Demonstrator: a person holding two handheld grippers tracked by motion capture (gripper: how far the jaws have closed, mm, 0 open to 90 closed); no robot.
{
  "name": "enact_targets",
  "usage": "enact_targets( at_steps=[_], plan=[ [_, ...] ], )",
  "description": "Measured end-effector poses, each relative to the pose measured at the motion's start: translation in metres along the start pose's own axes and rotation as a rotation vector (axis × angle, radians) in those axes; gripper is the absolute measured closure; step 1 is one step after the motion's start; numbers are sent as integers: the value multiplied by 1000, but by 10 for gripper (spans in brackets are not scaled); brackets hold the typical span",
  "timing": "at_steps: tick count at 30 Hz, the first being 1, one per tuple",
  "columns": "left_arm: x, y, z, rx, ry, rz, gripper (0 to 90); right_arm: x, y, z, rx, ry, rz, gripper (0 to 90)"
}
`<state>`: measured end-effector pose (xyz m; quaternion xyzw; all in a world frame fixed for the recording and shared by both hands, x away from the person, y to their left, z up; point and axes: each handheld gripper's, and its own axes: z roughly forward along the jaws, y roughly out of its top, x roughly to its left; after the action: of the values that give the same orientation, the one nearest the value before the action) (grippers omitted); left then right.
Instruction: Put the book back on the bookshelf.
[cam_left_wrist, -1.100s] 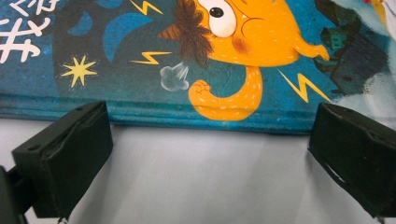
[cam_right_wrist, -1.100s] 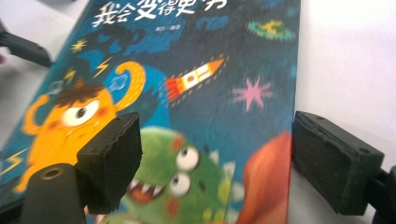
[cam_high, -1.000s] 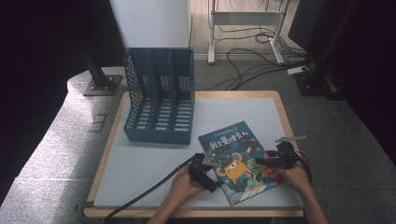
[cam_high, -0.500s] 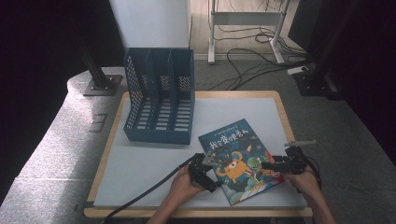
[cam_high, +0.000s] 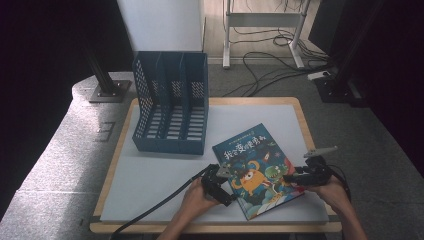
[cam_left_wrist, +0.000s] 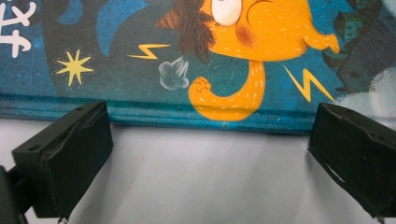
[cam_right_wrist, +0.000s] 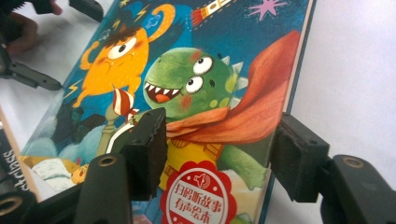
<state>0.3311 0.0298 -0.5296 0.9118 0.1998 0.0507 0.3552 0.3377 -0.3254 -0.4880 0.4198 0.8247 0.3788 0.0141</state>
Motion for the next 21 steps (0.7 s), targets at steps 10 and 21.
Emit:
enact_targets(
  at_steps=[10,21],
  plan=[
    [0,0,0,0,1,0,0,2,16,-5,-55,93,-59,461],
    [0,0,0,1,1,2,0,1,14,-17,-55,73,-104,508]
  ],
)
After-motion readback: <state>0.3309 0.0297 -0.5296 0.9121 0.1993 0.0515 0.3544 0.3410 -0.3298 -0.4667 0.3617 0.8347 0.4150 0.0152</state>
